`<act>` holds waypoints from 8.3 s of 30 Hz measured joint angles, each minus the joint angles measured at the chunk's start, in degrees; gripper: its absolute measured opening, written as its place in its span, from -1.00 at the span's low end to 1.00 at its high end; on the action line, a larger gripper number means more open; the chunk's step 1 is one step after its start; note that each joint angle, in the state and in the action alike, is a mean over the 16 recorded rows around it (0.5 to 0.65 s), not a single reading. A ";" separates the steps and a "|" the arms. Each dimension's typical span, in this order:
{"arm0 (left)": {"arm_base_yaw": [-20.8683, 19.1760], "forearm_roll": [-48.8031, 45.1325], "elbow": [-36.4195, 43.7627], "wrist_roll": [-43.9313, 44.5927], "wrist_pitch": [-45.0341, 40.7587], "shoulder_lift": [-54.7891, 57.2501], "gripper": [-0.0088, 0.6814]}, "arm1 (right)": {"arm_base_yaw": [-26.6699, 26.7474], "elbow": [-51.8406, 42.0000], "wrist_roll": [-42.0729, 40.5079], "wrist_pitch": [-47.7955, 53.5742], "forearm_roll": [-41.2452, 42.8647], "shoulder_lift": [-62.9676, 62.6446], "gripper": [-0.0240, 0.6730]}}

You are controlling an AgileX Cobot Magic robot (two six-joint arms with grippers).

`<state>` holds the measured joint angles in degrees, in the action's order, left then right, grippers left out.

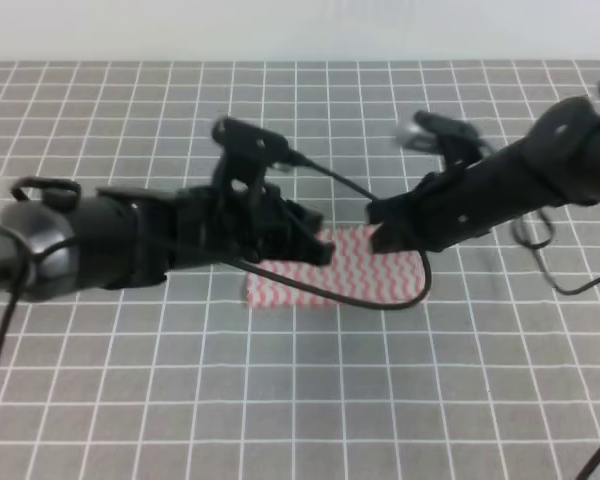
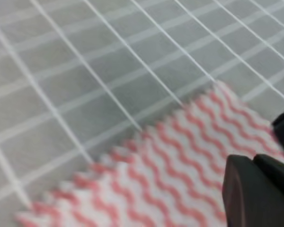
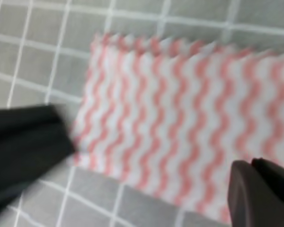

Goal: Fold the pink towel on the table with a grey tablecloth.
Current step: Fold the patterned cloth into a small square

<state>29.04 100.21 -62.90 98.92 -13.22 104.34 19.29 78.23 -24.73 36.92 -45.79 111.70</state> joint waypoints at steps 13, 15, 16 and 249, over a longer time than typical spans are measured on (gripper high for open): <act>-0.01 -3.22 0.38 -5.65 -5.03 6.75 -0.98 | 3.95 0.00 0.58 0.62 1.58 2.97 -0.97; -0.01 -4.05 0.42 -6.31 -5.08 7.29 -0.98 | 3.98 0.00 0.81 0.64 1.85 3.67 -0.97; -0.01 -4.52 0.43 -6.62 -5.09 7.49 -0.98 | 3.98 0.01 0.92 0.66 1.99 3.99 -0.97; -14.07 -26.89 -6.51 -34.32 -22.29 12.46 -0.99 | 6.98 9.75 9.22 1.36 -3.22 5.09 -0.96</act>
<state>14.97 73.31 -69.41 64.59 -35.51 116.81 26.27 87.99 -15.51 38.29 -49.02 116.79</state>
